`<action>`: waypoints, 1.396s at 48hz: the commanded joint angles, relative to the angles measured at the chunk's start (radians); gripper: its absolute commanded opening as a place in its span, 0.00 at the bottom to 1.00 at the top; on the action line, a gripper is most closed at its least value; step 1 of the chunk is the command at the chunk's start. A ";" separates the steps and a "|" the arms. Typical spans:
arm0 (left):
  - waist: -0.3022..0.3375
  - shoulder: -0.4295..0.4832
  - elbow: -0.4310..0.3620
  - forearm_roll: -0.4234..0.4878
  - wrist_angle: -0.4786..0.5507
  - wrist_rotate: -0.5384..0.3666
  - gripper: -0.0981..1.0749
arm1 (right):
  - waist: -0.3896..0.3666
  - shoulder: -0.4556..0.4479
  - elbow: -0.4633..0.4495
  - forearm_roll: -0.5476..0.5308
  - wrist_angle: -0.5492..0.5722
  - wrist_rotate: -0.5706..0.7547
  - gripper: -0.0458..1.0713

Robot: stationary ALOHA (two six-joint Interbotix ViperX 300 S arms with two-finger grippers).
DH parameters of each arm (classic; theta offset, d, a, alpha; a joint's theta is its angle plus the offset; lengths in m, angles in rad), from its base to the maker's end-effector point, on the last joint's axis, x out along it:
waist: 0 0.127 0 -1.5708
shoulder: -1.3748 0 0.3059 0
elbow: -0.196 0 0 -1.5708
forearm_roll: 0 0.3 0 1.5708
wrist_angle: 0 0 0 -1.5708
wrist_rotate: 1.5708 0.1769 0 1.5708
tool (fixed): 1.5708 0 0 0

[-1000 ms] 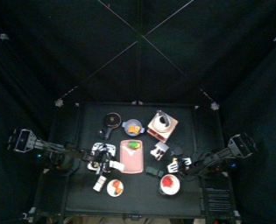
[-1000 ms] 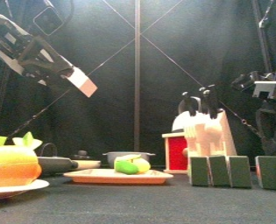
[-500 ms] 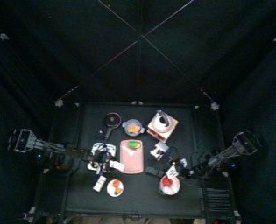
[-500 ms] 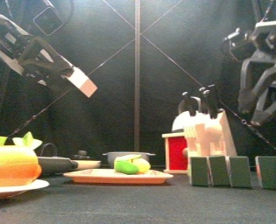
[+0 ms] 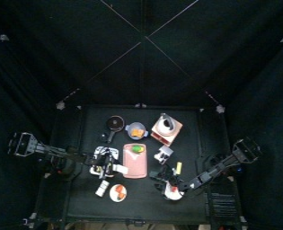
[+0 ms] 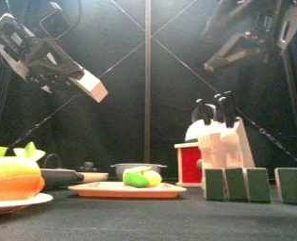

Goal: Hand over rice

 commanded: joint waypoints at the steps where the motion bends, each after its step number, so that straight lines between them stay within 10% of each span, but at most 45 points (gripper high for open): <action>1: -0.003 -0.008 -0.031 -0.011 -0.012 0.000 0.46 | -0.048 0.023 -0.061 -0.052 0.005 -0.003 0.81; 37: -0.029 0.005 -0.058 -0.026 -0.020 0.000 0.46 | -0.199 0.241 -0.259 -0.209 -0.074 -0.009 0.81; 67: -0.031 0.005 -0.055 -0.025 -0.020 0.000 0.46 | -0.239 0.311 -0.360 -0.043 -0.126 -0.241 0.77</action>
